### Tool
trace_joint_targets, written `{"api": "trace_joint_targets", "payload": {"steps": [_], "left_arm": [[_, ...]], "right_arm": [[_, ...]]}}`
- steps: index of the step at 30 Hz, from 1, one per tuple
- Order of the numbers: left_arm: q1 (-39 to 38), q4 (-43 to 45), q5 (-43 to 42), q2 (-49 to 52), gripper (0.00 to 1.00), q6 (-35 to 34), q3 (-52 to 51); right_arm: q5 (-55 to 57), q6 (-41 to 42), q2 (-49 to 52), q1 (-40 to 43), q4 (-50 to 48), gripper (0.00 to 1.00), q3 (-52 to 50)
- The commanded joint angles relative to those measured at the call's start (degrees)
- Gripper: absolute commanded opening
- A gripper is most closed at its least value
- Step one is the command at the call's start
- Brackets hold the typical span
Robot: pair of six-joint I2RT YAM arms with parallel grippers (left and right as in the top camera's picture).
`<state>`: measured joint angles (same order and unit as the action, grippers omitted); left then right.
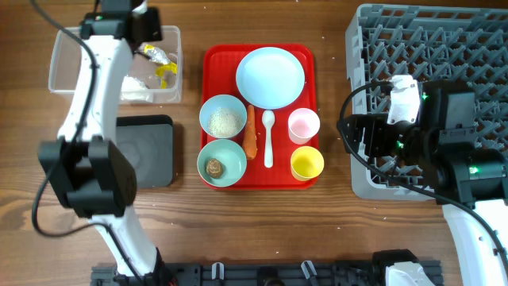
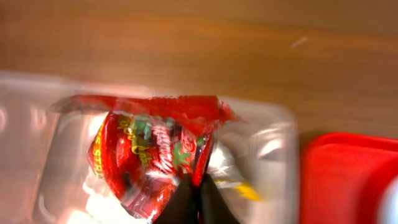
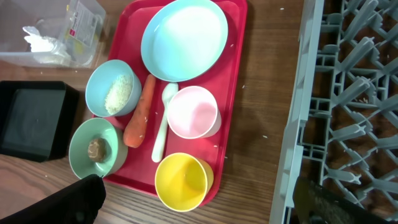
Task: Sort waste into correct bins and load items into the dishwasher rack
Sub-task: 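Carry the red wrapper to the clear bin and release, then grasp the light-blue bowl of rice with left gripper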
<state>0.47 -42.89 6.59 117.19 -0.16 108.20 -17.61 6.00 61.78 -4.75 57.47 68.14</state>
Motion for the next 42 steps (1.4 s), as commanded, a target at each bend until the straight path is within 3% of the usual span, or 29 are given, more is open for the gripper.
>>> {"api": "trace_joint_targets", "payload": {"steps": [1, 2, 3, 13, 22, 29, 34, 38, 42], "left_arm": [[4.5, -1.2, -6.0, 4.9, 0.70, -0.3, -1.0], [5.0, -1.5, -6.6, 5.5, 0.94, -0.3, -1.0], [5.4, -1.6, -6.8, 5.6, 1.00, -0.3, -1.0], [1.7, -2.2, -6.8, -3.2, 1.00, -0.3, -0.9], [-15.3, -21.4, -9.0, -8.0, 1.00, -0.6, -0.9], [-22.4, -28.1, -8.9, -8.0, 1.00, -9.8, -1.9], [-25.6, -26.8, -8.9, -8.0, 0.99, -13.8, -7.6], [-30.0, -15.8, -8.1, -7.8, 0.79, -13.8, -17.9], [-31.0, -9.5, -4.5, -7.6, 0.69, -13.9, -24.5]], "right_arm": [[-0.3, 0.2, 0.4, -0.2, 0.0, 1.00, 0.9], [-0.3, 0.2, 0.4, -0.2, 0.0, 1.00, 0.9], [-0.3, 0.2, 0.4, -0.2, 0.0, 1.00, 0.9], [-0.3, 0.2, 0.4, -0.2, -0.2, 1.00, 0.9], [-0.5, 0.2, 0.4, -0.2, -1.3, 1.00, 0.9], [-0.4, 0.6, 0.5, -0.2, -2.5, 1.00, 0.9], [-0.3, 0.4, 2.0, -0.2, -2.8, 1.00, 0.9], [-0.3, 0.3, 4.4, -0.2, -3.0, 1.00, 0.9], [-0.3, 0.4, 6.3, -0.2, -2.6, 1.00, 0.9]]}}
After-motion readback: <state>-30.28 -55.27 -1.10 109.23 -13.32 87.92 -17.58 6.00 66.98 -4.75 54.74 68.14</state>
